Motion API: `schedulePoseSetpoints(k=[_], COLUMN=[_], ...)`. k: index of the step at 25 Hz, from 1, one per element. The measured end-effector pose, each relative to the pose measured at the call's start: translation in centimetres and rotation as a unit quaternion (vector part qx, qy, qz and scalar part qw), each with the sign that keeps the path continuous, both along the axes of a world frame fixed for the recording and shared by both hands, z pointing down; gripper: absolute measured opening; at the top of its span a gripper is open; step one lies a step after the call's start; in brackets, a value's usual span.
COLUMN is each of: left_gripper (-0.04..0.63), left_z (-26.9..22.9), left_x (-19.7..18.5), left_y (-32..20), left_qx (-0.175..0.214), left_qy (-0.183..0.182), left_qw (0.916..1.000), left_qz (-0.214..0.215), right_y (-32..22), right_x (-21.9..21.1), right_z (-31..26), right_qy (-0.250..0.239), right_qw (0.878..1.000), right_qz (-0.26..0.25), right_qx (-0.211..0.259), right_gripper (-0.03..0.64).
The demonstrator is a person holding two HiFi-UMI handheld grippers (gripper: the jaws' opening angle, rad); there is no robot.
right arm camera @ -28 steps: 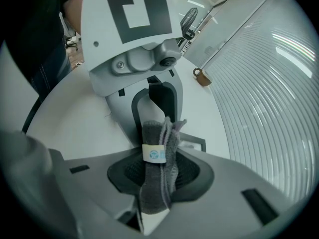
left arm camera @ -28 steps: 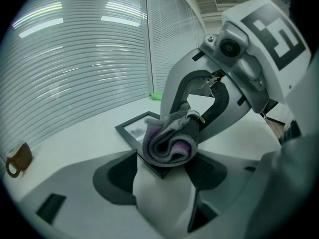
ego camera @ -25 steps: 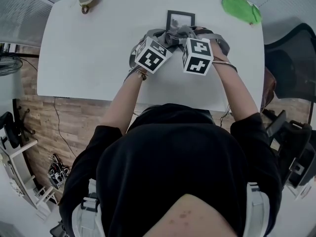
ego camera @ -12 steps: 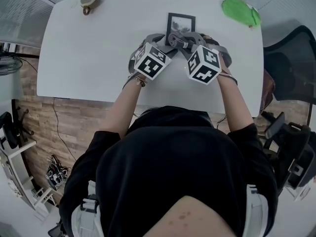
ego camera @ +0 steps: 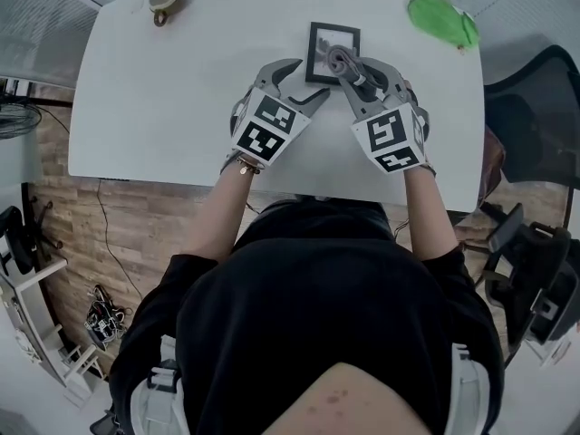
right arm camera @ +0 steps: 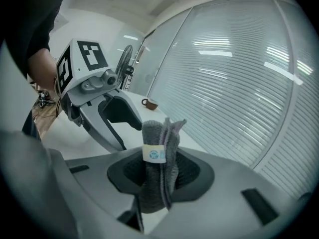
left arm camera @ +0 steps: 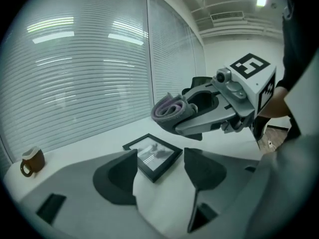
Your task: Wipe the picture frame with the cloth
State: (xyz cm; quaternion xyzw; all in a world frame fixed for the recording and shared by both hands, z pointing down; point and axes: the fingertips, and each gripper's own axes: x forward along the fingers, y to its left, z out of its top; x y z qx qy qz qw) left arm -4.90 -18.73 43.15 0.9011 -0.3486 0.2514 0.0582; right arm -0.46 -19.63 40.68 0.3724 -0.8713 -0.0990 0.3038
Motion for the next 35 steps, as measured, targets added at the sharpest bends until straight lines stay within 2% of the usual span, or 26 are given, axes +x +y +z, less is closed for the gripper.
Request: schedulePoseSetpoints(k=[4,8,13,20,30,35], left_gripper=[0.305,0.304,0.301,0.252,0.178,0.144], left_z=[-3.2,-6.5,-10.7,-12.9,-14.3,-14.6], left_x=[0.3,0.5,0.8,0.9,2.0,2.6], left_y=[1.1,1.9,2.7,3.0,3.7,3.7], left_qx=[0.03,0.074,0.127,0.155,0.168,0.166], left_qy=[0.036,0.057,0.089,0.108,0.114,0.121], left_qw=[0.9989,0.9956,0.988,0.9817,0.978,0.9772], left_qz=[0.0,-0.003,-0.005,-0.027,-0.048,-0.053], right_y=[0.7,1.7,2.5,3.5,4.1,4.0], right_x=[0.8,1.6,3.2,5.1,7.1,7.3], right_z=[-3.2,-5.9,-9.5,-12.8,-16.2,-16.3], right_qy=[-0.058,-0.103,-0.181,-0.255,-0.279,-0.276], right_qw=[0.998,0.993,0.98,0.963,0.955,0.955], right_qz=[0.018,0.02,0.033,0.033,0.012,-0.003], right_qx=[0.03,0.059,0.076,0.074,0.103,0.103], right_gripper=[0.115,0.115,0.115,0.115,0.115,0.115])
